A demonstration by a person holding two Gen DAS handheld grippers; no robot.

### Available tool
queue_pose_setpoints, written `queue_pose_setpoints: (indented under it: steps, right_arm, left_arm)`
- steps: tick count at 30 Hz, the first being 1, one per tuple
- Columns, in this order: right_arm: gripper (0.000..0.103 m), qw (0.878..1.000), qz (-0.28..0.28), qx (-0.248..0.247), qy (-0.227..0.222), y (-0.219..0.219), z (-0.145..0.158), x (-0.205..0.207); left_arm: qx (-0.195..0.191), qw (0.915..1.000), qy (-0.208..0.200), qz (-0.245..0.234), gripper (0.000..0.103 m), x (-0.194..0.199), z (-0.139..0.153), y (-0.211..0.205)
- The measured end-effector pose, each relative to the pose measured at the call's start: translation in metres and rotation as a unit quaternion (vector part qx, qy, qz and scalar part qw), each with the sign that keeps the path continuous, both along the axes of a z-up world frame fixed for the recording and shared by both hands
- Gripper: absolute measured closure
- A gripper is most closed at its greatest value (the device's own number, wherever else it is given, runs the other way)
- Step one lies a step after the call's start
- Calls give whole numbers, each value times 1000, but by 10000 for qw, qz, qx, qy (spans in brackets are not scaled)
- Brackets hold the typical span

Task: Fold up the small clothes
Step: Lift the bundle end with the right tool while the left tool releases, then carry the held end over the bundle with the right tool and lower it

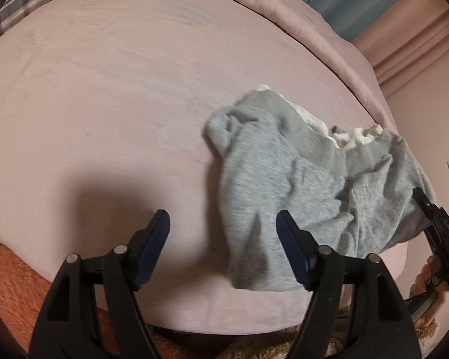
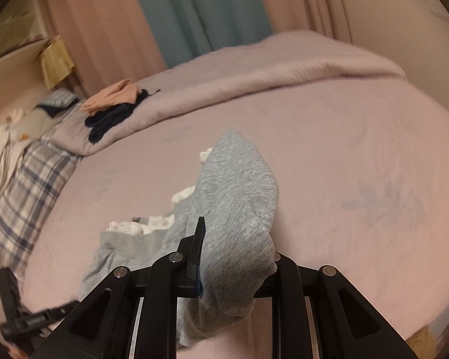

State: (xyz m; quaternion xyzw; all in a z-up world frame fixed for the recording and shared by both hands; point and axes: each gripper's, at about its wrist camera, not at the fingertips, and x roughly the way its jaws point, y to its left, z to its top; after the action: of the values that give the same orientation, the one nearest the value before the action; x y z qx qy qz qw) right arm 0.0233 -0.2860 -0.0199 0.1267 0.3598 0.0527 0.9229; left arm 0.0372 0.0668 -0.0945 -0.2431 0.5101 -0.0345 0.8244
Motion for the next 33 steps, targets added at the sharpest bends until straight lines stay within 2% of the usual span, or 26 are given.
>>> queue_pose_setpoints:
  steps: [6,13,17,21,28,33]
  right_arm:
    - [81,9964,456,-646,-319,31,12,-6]
    - [81,9878,1241,-803,-498,68,20,-12]
    - [81,9832,1647,-668,-411,86,18,-12]
    - [81,9773,1989,-647,-328,103,13,-14]
    - [81,9650,2531,-687,43,139,-7,-13]
    - [81,9597,2677,-814,278,156,-23,-14]
  left_arm:
    - [140,9997,99,176,27,-12,-1,16]
    - [132,9995,93,263,24,-14,3,21]
    - [191,9996,27,207,22,-13,6,21]
    - [409,9989,-45,222,22,-13,6,19]
    - [342,9990,25,295,21,-17,5,24]
    - [282,9988,25,400,20,-19,4,31]
